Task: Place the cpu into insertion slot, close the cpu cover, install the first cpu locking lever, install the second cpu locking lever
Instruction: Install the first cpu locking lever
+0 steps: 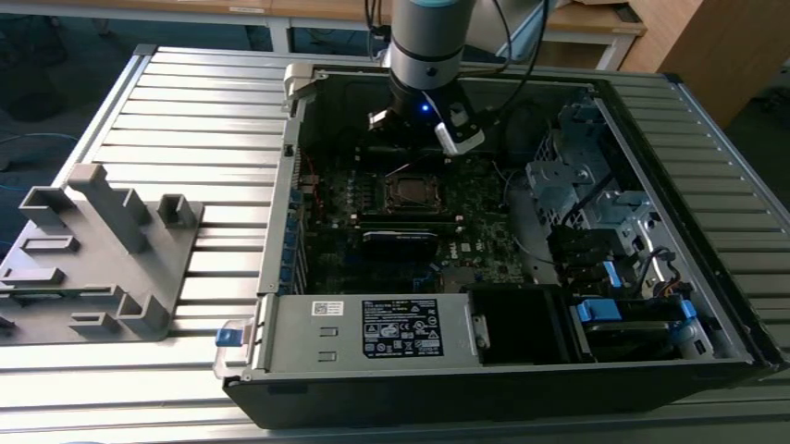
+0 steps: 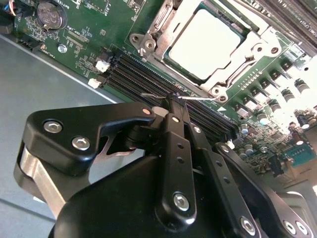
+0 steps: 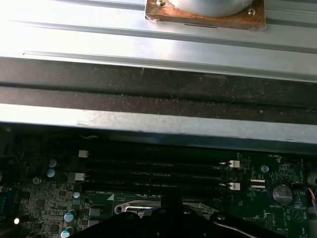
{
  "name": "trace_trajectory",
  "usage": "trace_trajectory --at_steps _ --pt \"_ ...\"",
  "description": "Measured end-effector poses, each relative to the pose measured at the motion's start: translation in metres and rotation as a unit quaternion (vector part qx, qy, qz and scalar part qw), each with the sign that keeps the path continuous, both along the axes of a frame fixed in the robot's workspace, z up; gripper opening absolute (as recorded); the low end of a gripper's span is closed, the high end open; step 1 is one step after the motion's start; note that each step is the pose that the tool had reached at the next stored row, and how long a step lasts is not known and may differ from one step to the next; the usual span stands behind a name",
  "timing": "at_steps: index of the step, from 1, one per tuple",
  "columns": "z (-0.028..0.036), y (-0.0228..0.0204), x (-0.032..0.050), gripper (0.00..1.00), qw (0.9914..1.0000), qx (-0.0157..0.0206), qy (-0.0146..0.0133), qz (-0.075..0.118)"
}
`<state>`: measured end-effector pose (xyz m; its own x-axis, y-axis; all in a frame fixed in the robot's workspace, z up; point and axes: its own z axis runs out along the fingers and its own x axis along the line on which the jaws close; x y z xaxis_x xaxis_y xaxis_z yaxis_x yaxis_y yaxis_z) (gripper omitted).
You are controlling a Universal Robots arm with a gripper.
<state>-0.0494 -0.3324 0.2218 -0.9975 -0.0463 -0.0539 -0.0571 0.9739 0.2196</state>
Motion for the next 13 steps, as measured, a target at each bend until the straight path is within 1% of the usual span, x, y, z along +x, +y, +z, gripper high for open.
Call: trace_trajectory --at_steps 4,7,11,13 --pt "-0.0015 0.0001 0.0015 0.1 1.0 0.0001 -0.0001 -0.002" --pt "-0.0034 0.0 0.0022 0.1 0.9999 0.0001 -0.0001 -0.014" --pt "-0.0051 0.0 0.0027 0.1 0.99947 0.0 -0.0001 -0.033" --pt "-0.0052 0.0 0.0027 0.1 0.99931 -0.0001 0.0 -0.037"
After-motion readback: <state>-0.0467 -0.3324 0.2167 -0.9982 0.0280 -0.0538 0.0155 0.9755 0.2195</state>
